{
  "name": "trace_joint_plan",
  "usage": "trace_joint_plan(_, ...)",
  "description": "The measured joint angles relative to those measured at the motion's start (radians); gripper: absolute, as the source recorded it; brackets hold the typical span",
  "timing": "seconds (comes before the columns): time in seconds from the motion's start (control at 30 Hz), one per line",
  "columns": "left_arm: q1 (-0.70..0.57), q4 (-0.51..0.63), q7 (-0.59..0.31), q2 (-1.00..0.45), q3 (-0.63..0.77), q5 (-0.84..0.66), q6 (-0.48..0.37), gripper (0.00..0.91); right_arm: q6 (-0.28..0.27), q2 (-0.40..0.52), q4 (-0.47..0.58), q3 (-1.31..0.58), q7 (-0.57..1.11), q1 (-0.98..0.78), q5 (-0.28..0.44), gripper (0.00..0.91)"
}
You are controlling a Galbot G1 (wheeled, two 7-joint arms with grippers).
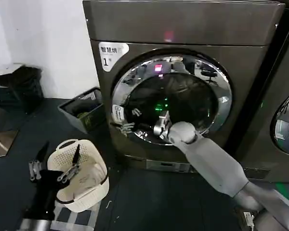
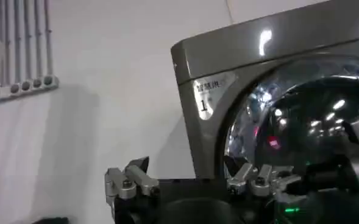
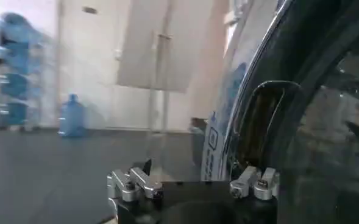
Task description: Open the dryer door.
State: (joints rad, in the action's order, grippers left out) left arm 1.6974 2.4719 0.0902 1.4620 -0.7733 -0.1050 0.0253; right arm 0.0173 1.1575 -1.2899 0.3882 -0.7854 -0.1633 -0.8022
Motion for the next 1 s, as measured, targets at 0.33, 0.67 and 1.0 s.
trace_joint_plan(0.33,-0.053,-0.061,0.092,-0.098,-0.094,-0.180,-0.017,0.907,-0.005,-0.051,-0.029,-0.023,-0.257,-0.015,-0.032,0.907)
trace_joint_plan(0.67,-0.135,-0.164,0.225,-0.265,-0.182,-0.293,-0.012,0.907,-0.021,-0.125,-0.119,-0.042,-0.408,-0.048,-0.068,0.907)
trace_joint_plan(1.0,-0.248,-0.278,0.236,-0.425,-0.124,-0.328,-0.042,0.907,-0.029,-0.209,-0.235,-0.084,-0.576,-0.100,-0.106,0.907)
